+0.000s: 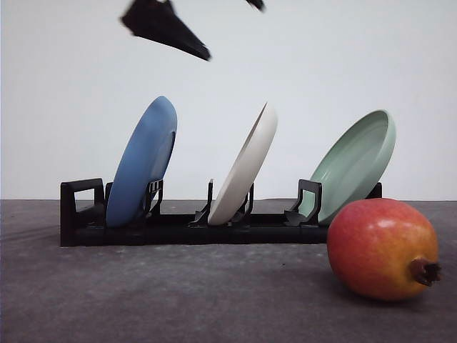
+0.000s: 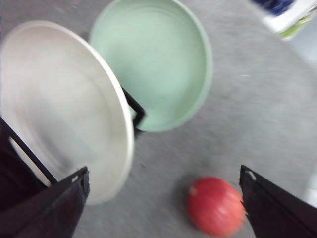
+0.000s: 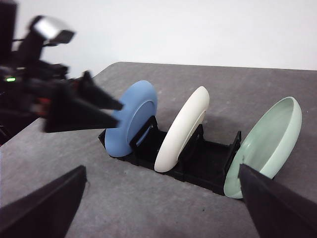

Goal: Place pomegranate in white plate

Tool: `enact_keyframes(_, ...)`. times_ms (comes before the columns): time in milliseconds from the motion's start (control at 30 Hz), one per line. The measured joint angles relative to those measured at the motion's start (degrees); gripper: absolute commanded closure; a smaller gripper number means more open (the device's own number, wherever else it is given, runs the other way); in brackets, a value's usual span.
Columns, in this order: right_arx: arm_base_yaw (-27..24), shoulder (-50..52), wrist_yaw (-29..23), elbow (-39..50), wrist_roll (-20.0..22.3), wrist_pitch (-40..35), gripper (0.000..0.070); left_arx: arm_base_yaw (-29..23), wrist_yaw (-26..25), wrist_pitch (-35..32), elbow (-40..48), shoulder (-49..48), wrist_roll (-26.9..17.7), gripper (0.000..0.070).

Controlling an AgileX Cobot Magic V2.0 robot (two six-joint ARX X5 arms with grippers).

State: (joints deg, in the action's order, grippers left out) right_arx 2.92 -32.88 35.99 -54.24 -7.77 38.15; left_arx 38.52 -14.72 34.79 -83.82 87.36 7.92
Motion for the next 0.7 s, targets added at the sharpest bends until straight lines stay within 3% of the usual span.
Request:
enact_keyframes(200, 0.00, 0.00, 0.00, 0.00, -0.22, 0.00, 0.0075, 3.59, 9.95, 1.37, -9.34, 11.05, -1.97, 0.0108)
enact_keyframes(533, 0.00, 0.00, 0.00, 0.00, -1.64, 0.02, 0.0075, 4.04, 11.60, -2.04, -10.51, 20.00, -2.38, 0.0117)
enact_keyframes(700, 0.00, 0.00, 0.00, 0.00, -1.68, 0.02, 0.0075, 4.04, 11.60, -3.00, -10.53, 20.28, -2.40, 0.0301)
